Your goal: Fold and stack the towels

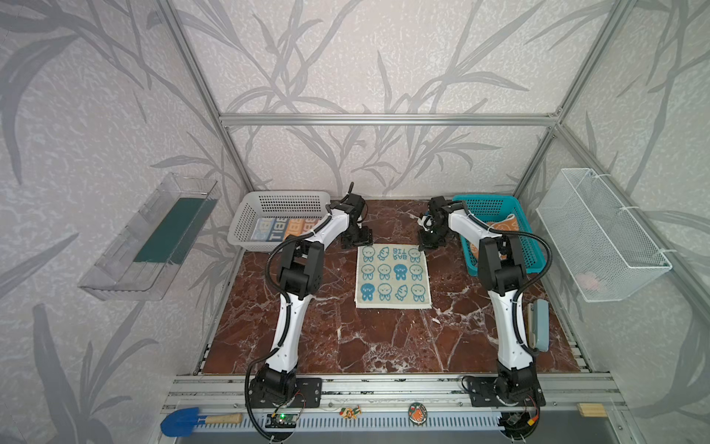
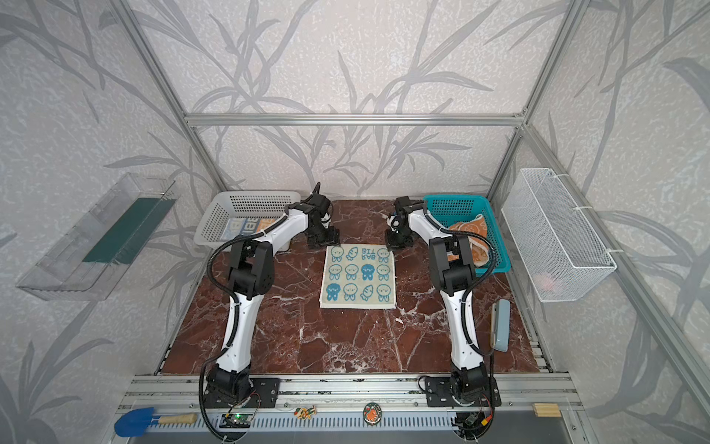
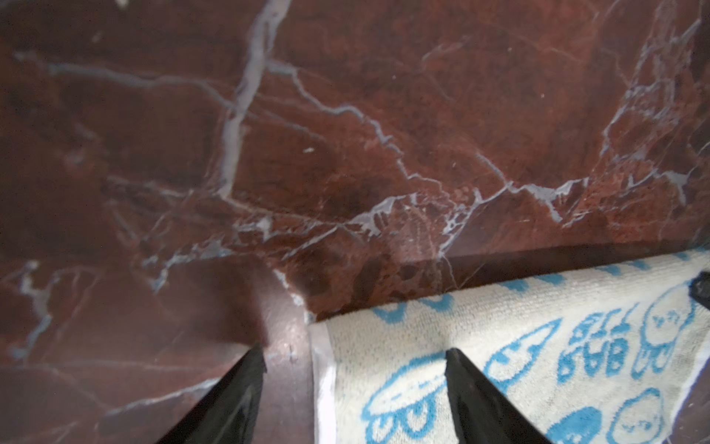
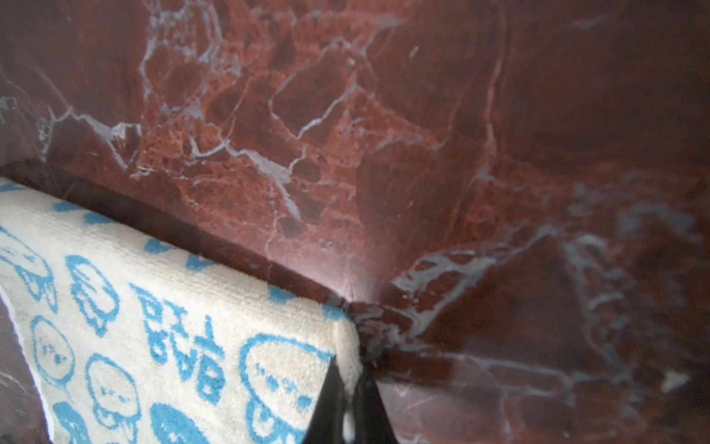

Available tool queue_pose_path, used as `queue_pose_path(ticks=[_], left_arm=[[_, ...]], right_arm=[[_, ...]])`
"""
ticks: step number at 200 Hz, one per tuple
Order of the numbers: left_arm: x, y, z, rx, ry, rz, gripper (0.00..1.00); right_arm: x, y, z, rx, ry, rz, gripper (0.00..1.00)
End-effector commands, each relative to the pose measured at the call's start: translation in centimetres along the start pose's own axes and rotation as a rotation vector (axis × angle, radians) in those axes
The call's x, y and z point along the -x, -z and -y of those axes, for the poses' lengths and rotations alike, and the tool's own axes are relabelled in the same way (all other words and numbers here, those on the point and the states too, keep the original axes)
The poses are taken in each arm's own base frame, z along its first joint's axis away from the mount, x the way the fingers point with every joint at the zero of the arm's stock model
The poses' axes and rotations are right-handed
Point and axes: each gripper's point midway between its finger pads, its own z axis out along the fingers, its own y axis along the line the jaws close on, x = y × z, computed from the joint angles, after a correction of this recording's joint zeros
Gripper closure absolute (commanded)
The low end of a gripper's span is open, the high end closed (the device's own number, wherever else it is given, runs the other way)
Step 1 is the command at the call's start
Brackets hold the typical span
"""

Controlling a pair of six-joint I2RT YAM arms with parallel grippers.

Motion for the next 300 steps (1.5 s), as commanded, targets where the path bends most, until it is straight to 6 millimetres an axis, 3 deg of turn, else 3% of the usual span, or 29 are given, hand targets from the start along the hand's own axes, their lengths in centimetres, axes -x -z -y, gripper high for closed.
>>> queue_pose_path(ticks=[1, 16, 94, 116, 159, 239, 271, 300], left_arm=[[0.1, -0.7, 0.0, -0.025, -0.011, -0.022, 0.36], [-0.1, -1.3, -0.4, -0.023, -0.005, -0.038, 0.46], [-1.3, -2.7, -2.6, 0.024, -0.011, -0.071, 0.68], [-1.1, -2.9, -2.9, 0.043, -0.022, -0.062, 0.82], [-0.8, -3.1, -3.0, 0.049, -0.038, -0.049, 0.99], [2.3, 4.2, -2.1, 0.018, -0.085, 0.171, 1.00], [2.3, 6.2, -1.5, -0.016, -0.097, 0.239, 1.00], [1.1, 7.2, -1.4, -0.041, -0.068, 0.251, 1.00]], right_arm=[[-0.6, -0.7, 0.5, 0.001, -0.007, -0.033, 0.94], [-0.5, -0.6, 0.6, -0.005, -0.007, -0.029, 0.95], [-0.2, 0.0, 0.5, -0.002, -0.013, -0.018, 1.00], [-0.1, 0.1, 0.5, -0.002, -0.013, -0.017, 1.00], [0.4, 1.1, -0.1, 0.014, -0.016, 0.003, 1.00], [1.2, 6.3, -2.2, 0.037, 0.004, 0.084, 1.00], [0.3, 8.1, -2.7, 0.042, 0.007, 0.104, 1.00], [-1.4, 9.3, -2.9, 0.043, 0.001, 0.111, 1.00]])
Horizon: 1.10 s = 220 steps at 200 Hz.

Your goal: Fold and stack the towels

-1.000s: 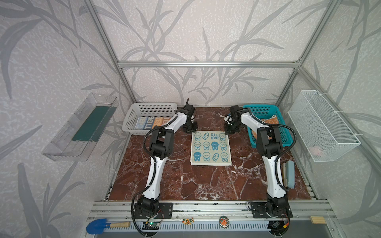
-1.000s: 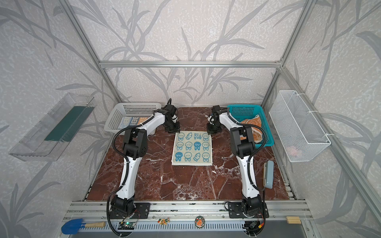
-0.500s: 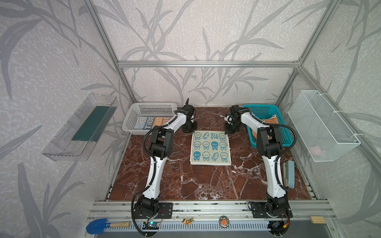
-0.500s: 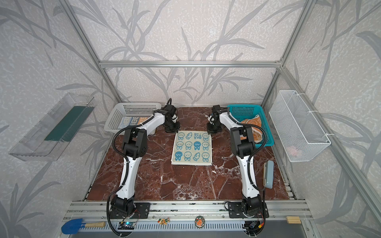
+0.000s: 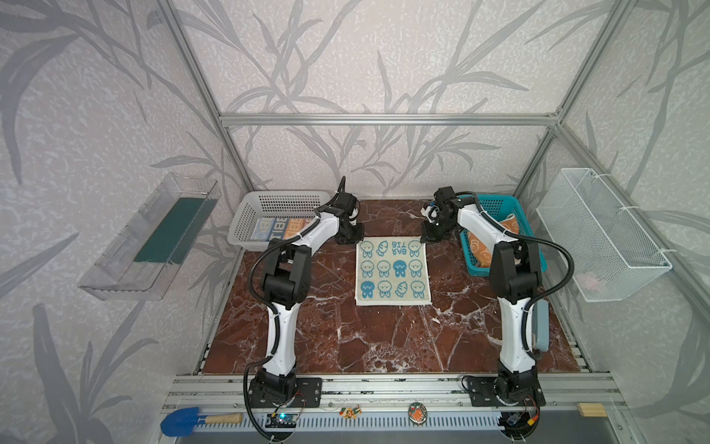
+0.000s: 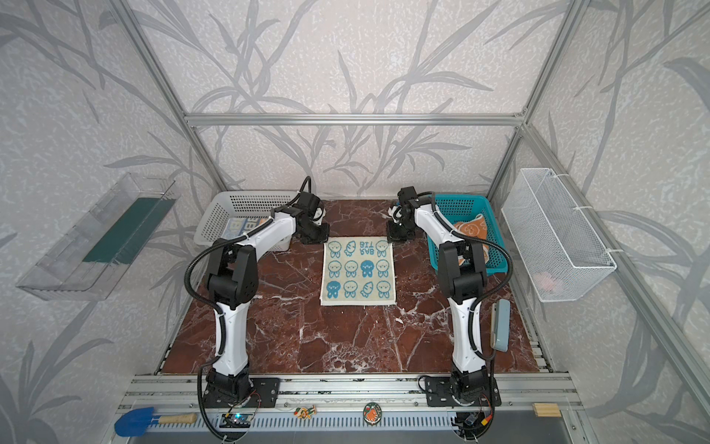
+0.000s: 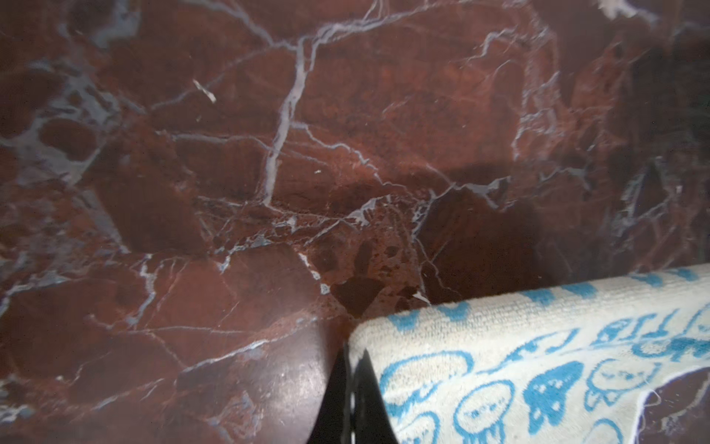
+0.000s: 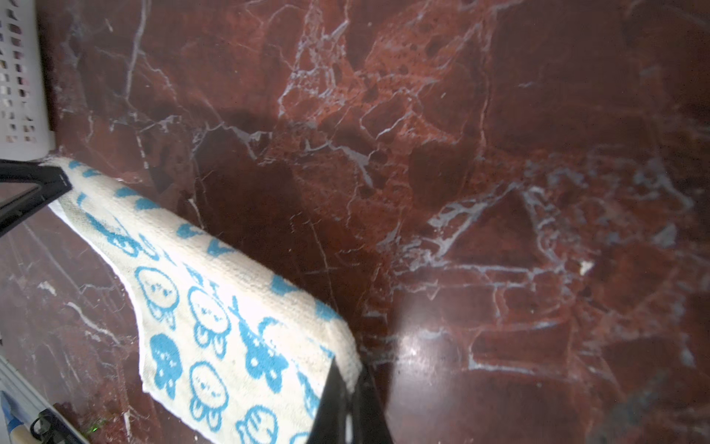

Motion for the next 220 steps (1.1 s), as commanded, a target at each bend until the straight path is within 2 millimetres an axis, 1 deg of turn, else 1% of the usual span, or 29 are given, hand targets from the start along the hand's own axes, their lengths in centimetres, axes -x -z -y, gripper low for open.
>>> queue_pose_path(ticks=[1, 16, 34, 67, 93, 123, 135, 138, 142, 180, 198, 220], left_arm=[[0.4, 1.8, -0.5, 0.004, 0.012, 0.057, 1.00], [-0.4, 2.4, -0.6, 0.000, 0.041, 0.069, 1.00], [-1.8, 2.8, -0.9, -0.007, 0.079, 0.079, 1.00], [-4.8, 3.1, -1.1, -0.042, 0.151, 0.082, 1.00], [-7.2, 3.6, -1.0, -0.073, 0.188, 0.087, 1.00], [-9.6, 4.2, -1.1, -0.088, 0.213, 0.085, 1.00], [-10.4, 4.4, -1.0, -0.099, 0.221, 0.081, 1.00], [-10.6, 4.4, -1.0, -0.101, 0.221, 0.081, 1.00], [-10.8, 4.5, -0.9, -0.103, 0.222, 0.081, 1.00], [-12.8, 5.2, -1.0, -0.100, 0.231, 0.075, 1.00], [-13.7, 5.3, -0.9, -0.100, 0.232, 0.073, 1.00], [-15.0, 4.9, -0.9, -0.103, 0.241, 0.055, 1.00]], right_arm=[[-1.0, 2.4, -0.2, -0.013, -0.014, 0.019, 1.00], [-1.9, 3.0, -0.4, -0.008, -0.017, 0.024, 1.00], [-3.3, 3.6, -0.8, 0.001, -0.020, 0.023, 1.00], [-6.6, 3.6, -1.1, -0.002, -0.019, 0.003, 1.00], [-9.4, 3.3, -0.8, -0.013, -0.028, -0.021, 1.00], [-12.0, 3.0, -0.6, -0.013, -0.044, -0.037, 1.00], [-13.3, 2.3, -0.4, -0.012, -0.059, -0.061, 1.00], [-13.1, 2.9, -0.7, -0.005, -0.051, -0.040, 1.00], [-13.4, 2.8, -0.8, -0.004, -0.050, -0.040, 1.00], [-16.4, 1.2, -0.6, -0.024, -0.052, -0.089, 1.00], [-17.3, 0.8, -0.5, -0.024, -0.060, -0.094, 1.00], [-18.4, 0.5, -0.4, -0.021, -0.074, -0.098, 1.00]])
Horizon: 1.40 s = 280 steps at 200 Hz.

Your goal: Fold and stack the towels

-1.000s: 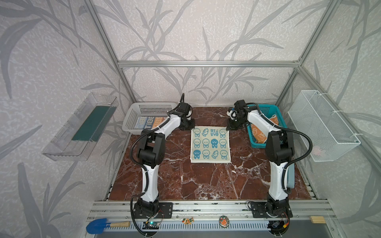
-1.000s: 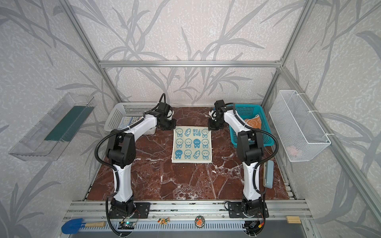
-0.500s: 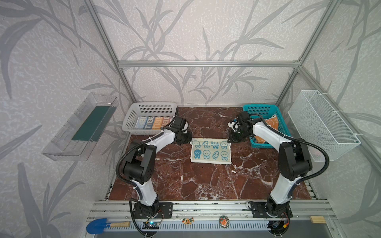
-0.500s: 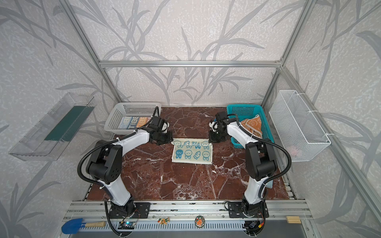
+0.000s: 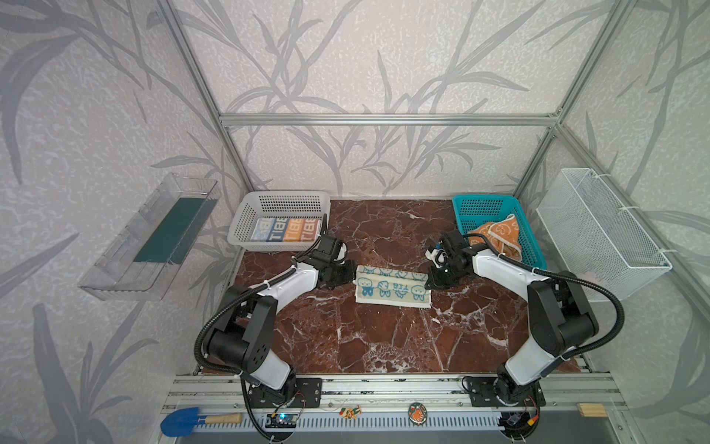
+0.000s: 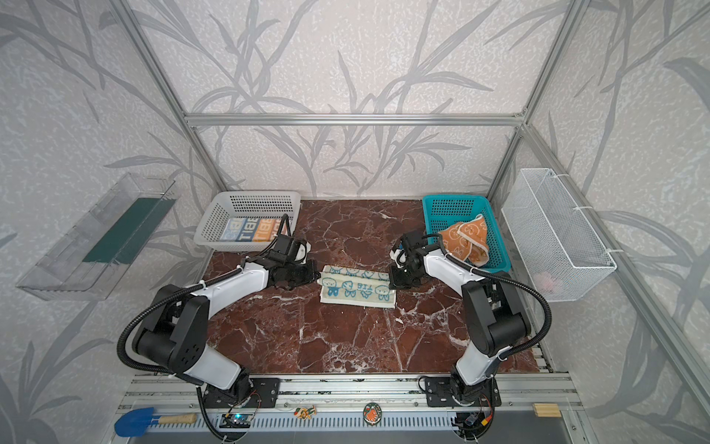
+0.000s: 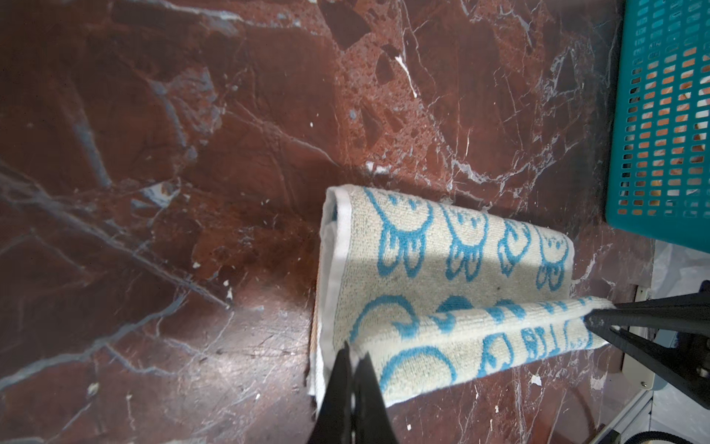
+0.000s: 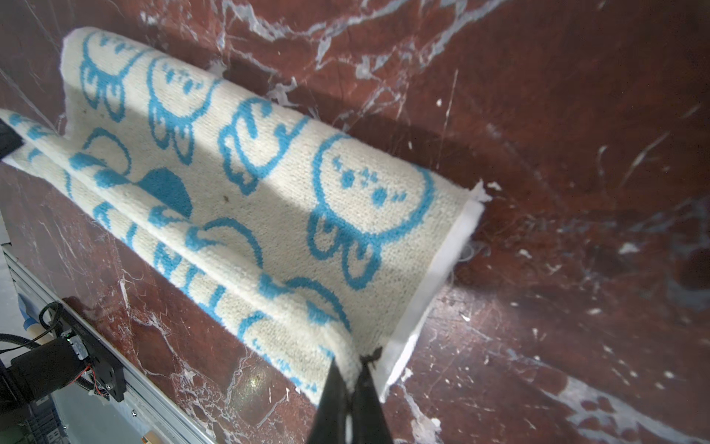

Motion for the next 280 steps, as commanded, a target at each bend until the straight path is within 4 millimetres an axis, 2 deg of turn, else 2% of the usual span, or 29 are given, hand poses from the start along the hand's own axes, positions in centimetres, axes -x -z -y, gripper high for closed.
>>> queue_pose_path(ticks=[1, 44, 76, 104, 136, 160, 186, 206, 218, 248, 259, 280], left_arm=[[-0.1, 0.4, -1.4, 0.056, 0.033, 0.044, 1.00], [-1.9, -0.5, -1.1, 0.048, 0.026, 0.010, 1.00], [-2.5, -0.9, -0.8, 0.043, 0.021, 0.001, 1.00], [-3.0, -1.2, 0.0, 0.027, 0.009, -0.005, 1.00], [-4.0, -1.6, 1.2, -0.005, -0.012, -0.028, 0.92], [-4.5, -1.6, 1.6, -0.006, -0.023, -0.037, 0.84], [-4.8, -1.5, 1.8, -0.015, -0.021, -0.047, 0.82], [-5.2, -1.1, 1.8, -0.009, -0.025, -0.056, 0.68], [-5.2, -0.6, 1.8, -0.008, -0.031, -0.052, 0.54], [-4.3, 2.0, 2.6, 0.006, -0.062, -0.022, 0.13], [-3.5, 3.0, 3.3, -0.002, -0.067, 0.001, 0.02], [-2.0, 3.8, 6.2, -0.111, -0.033, 0.031, 0.01]], right_arm=[[-1.1, 0.5, 1.4, -0.063, -0.040, 0.009, 1.00], [-1.6, 0.2, 1.9, -0.076, -0.050, 0.008, 1.00], [-1.3, 0.8, 1.6, -0.070, -0.044, 0.030, 0.99], [-1.7, 0.3, 2.0, -0.077, -0.049, 0.016, 0.96], [-2.2, -0.5, 2.2, -0.070, -0.062, 0.001, 0.89], [-2.1, -0.4, 2.2, -0.074, -0.059, 0.005, 0.82], [-1.9, 0.0, 2.2, -0.080, -0.054, 0.012, 0.77], [-1.8, 0.5, 1.9, -0.077, -0.049, 0.021, 0.66], [-1.7, 1.0, 1.6, -0.073, -0.045, 0.033, 0.61], [-1.4, 3.1, -0.1, -0.047, -0.020, 0.080, 0.43], [-1.0, 3.9, -1.2, -0.022, -0.012, 0.108, 0.37], [-0.3, 4.5, -3.9, 0.050, 0.002, 0.142, 0.23]])
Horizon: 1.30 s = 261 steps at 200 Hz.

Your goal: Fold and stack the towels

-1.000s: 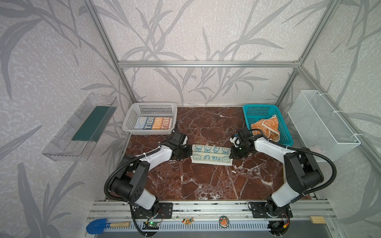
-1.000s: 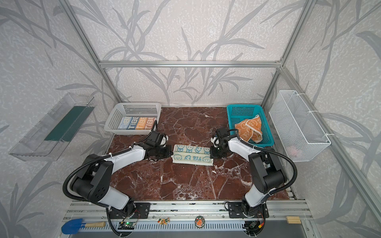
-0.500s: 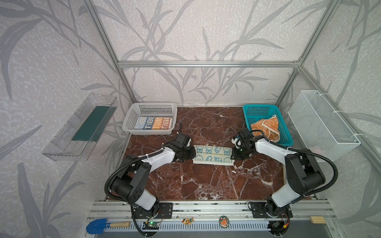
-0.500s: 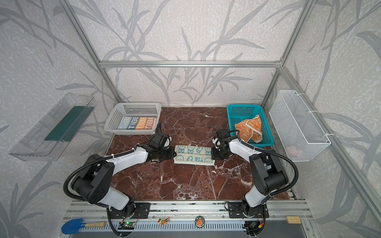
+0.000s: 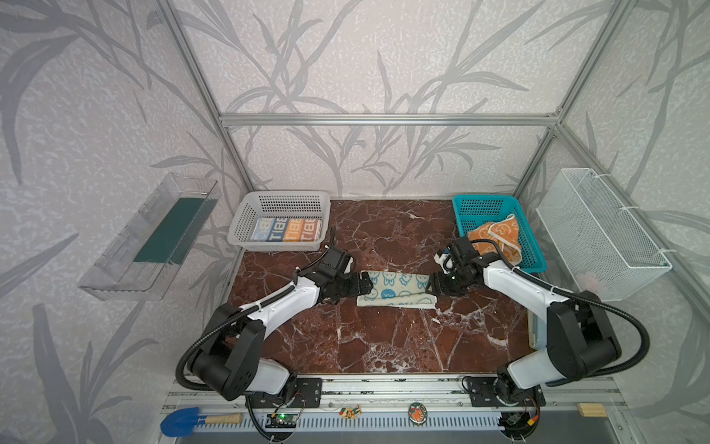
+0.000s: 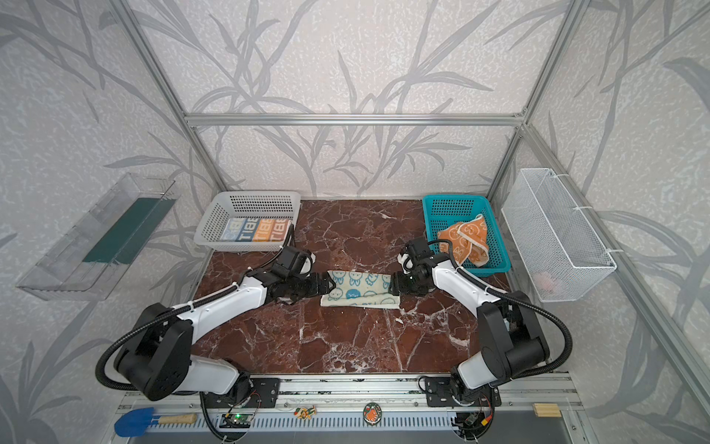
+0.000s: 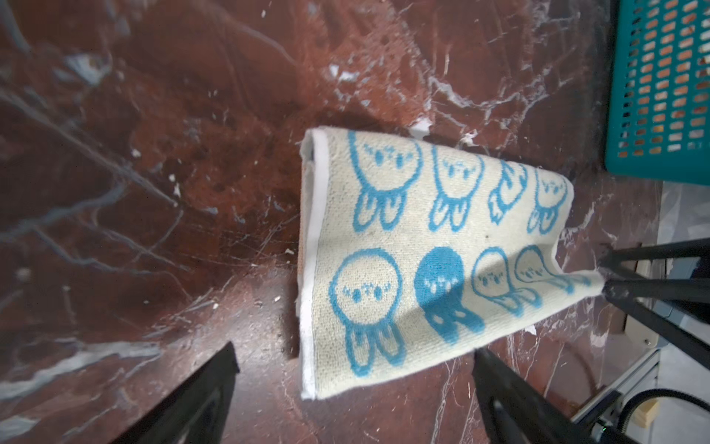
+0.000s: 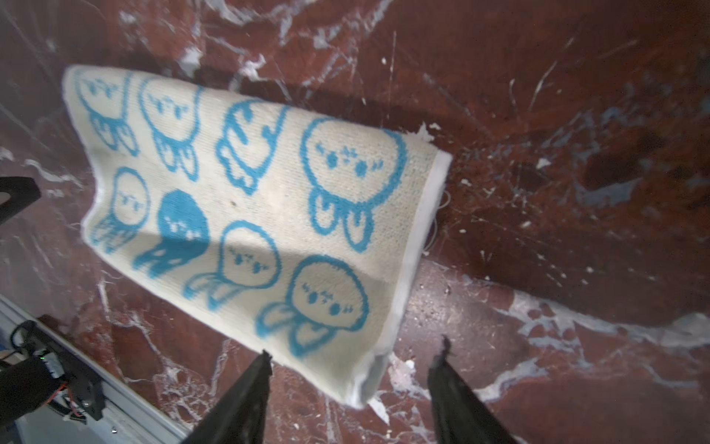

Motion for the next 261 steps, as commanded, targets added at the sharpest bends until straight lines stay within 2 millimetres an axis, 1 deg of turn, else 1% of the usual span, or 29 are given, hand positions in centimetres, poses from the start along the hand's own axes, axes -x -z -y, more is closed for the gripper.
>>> queue_pose_path(ticks=[1, 13, 26, 34, 49, 59, 75, 100, 121, 140, 152, 162, 169, 187, 203, 217, 234, 247, 261], left_arm=[[2.0, 1.6, 3.0, -0.086, 0.017, 0.045, 0.01], [2.6, 1.2, 4.6, -0.157, 0.058, 0.047, 0.01], [2.6, 0.3, 5.8, -0.207, 0.089, 0.030, 0.01], [2.2, -0.4, 6.3, -0.221, 0.096, 0.019, 0.01], [1.1, -1.8, 6.4, -0.209, 0.098, -0.008, 0.01], [0.1, -2.7, 6.1, -0.200, 0.106, -0.026, 0.01], [-1.2, -4.0, 5.0, -0.188, 0.140, -0.049, 0.01], [-3.3, -5.6, 2.5, -0.126, 0.166, -0.091, 0.01], [-4.3, -6.9, 1.0, -0.077, 0.163, -0.128, 0.01], [-4.1, -7.6, 1.4, -0.085, 0.161, -0.147, 0.01], [-3.3, -7.4, 2.0, -0.090, 0.148, -0.140, 0.01], [-2.4, -6.8, 2.8, -0.091, 0.121, -0.127, 0.01], [-1.8, -6.2, 3.3, -0.085, 0.100, -0.120, 0.01], [0.1, -3.8, 4.0, -0.034, 0.023, -0.080, 0.01], [1.4, -2.0, 3.5, 0.039, -0.036, -0.046, 0.01], [2.2, -1.3, 2.2, 0.111, -0.048, -0.029, 0.01], [2.3, -1.5, 0.7, 0.144, -0.026, -0.073, 0.01], [2.0, -2.0, 0.1, 0.135, -0.001, -0.138, 0.01], [1.9, -2.5, -0.3, 0.135, 0.013, -0.166, 0.01]], right_arm=[[1.2, 1.6, -3.4, 0.087, 0.016, 0.049, 0.23], [1.1, 1.1, -4.9, 0.134, 0.021, 0.040, 0.18], [0.9, 0.2, -5.9, 0.174, 0.015, 0.023, 0.15], [0.6, -0.4, -6.2, 0.196, 0.004, 0.011, 0.13], [-0.1, -1.7, -6.2, 0.220, -0.017, -0.015, 0.10], [-0.5, -2.4, -5.8, 0.212, -0.025, -0.027, 0.09], [-1.0, -3.3, -4.8, 0.183, -0.031, -0.046, 0.06], [-1.6, -4.7, -3.0, 0.155, -0.051, -0.079, 0.03], [-1.3, -5.5, -1.4, 0.134, -0.076, -0.090, 0.00], [-0.6, -5.8, -0.8, 0.103, -0.058, -0.106, 0.01], [0.2, -5.3, -1.0, 0.093, -0.035, -0.095, 0.01], [0.8, -4.9, -1.3, 0.092, -0.019, -0.088, 0.01], [1.1, -4.5, -1.4, 0.089, -0.012, -0.083, 0.01], [2.1, -2.6, -1.8, 0.091, 0.002, -0.041, 0.01], [2.6, -1.1, -1.6, 0.079, 0.009, -0.010, 0.01], [2.7, -0.6, -0.8, 0.034, 0.013, -0.003, 0.01], [2.3, -0.8, 0.7, -0.037, 0.015, -0.023, 0.01], [2.1, -1.1, 1.2, -0.054, 0.012, -0.041, 0.01], [1.8, -1.5, 1.3, -0.057, 0.010, -0.049, 0.01]])
